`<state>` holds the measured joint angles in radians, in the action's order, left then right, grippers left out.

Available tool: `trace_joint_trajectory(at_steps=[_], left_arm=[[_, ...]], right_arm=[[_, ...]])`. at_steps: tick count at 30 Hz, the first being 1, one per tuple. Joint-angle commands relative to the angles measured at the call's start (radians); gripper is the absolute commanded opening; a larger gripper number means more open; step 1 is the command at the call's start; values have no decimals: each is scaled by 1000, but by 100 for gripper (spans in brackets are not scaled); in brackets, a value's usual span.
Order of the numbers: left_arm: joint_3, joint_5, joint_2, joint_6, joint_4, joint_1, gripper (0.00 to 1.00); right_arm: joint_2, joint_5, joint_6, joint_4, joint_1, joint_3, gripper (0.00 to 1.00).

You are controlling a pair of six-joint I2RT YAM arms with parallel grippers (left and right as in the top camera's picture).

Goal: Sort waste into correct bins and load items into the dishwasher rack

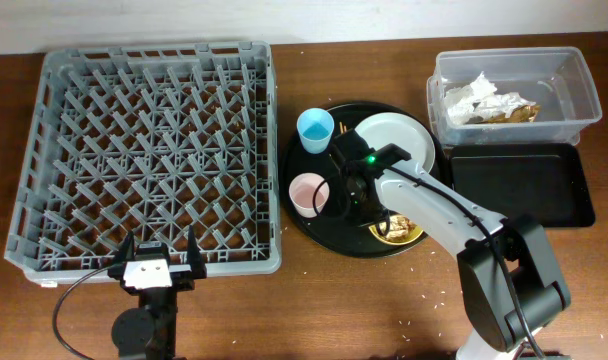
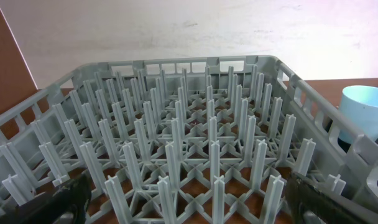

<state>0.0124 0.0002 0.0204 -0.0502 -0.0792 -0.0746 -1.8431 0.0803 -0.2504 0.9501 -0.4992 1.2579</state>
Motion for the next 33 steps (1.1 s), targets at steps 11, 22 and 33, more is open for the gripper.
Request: trace_joint_trajectory(at_steps=[11,22,33], left_arm=[[-3,3,-6,-15,-5,0,99],[-3,3,-6,-15,-5,0,99],[-3,3,-6,-15,-5,0,99]], right_arm=[[-5,4,6,24,-5,-37,4],[97,-380,290,346,342,453,4],[43,-1094,643,264,1016,343,4]])
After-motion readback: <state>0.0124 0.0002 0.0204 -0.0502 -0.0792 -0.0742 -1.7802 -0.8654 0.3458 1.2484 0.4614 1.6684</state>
